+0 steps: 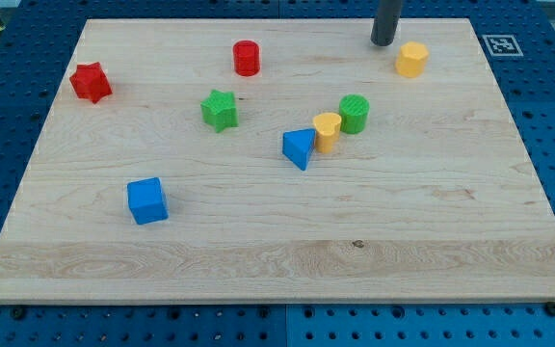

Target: Push the yellow hexagon towards the green circle

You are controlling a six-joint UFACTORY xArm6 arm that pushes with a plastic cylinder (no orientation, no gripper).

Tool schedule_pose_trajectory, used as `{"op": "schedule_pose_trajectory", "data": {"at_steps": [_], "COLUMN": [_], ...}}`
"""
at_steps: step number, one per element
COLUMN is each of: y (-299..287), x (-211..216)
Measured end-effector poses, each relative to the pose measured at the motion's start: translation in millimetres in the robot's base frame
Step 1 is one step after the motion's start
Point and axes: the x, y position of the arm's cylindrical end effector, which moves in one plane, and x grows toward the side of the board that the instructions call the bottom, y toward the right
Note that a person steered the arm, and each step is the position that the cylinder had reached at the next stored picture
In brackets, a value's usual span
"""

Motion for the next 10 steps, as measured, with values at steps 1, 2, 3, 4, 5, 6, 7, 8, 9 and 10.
{"op": "schedule_pose_trajectory", "data": {"at_steps": [1, 2, 3, 4, 5, 6, 7, 8, 9, 10], "y": [0.4, 17.4, 39.2, 57.2, 57.3, 56.8, 56.8, 54.7, 52.5, 50.2], "x": [-0.4, -3.9, -3.9, 9.4, 30.1, 32.5, 32.8, 39.7, 42.2, 45.3]}}
